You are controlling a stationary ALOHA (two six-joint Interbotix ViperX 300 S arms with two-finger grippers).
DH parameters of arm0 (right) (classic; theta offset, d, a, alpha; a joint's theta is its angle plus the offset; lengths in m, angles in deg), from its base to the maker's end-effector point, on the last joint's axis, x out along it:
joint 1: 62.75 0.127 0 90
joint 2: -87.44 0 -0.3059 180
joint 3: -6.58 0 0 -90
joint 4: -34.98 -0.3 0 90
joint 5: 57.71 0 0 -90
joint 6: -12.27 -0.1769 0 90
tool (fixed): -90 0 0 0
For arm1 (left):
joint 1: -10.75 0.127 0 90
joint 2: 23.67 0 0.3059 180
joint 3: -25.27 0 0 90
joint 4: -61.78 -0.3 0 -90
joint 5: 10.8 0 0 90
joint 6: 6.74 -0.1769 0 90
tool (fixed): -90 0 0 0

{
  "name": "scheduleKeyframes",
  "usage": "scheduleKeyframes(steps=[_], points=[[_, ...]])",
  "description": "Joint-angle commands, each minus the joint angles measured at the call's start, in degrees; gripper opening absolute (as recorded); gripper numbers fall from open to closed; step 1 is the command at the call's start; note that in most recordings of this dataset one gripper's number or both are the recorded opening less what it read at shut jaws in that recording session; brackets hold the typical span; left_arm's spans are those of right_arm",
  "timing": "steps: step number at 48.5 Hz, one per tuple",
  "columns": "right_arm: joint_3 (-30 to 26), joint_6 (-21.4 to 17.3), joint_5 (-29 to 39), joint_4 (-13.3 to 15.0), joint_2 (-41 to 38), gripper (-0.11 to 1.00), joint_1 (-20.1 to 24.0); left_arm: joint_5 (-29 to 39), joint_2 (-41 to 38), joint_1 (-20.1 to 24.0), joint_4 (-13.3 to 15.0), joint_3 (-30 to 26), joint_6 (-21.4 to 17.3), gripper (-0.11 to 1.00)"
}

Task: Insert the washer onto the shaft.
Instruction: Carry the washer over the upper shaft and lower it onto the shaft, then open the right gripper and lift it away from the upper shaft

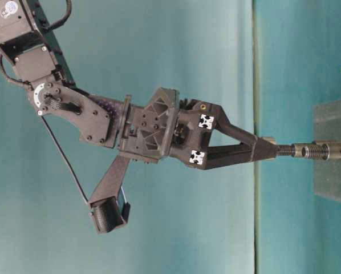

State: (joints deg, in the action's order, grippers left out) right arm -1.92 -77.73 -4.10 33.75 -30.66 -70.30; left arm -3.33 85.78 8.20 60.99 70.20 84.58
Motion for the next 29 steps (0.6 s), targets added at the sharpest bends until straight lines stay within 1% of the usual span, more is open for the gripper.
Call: scheduleKeyframes(steps=[1,29], points=[[-1.41,0.62,-0.26,0.00,1.05,0.31,0.18,-0.53,0.44,-0.18,-0.09,-0.53,0.09,0.00],[-1.93,0.62,0.00,-0.18,0.00,0.31,0.00,-0.70,0.44,-0.53,0.00,-0.44,0.09,0.00]])
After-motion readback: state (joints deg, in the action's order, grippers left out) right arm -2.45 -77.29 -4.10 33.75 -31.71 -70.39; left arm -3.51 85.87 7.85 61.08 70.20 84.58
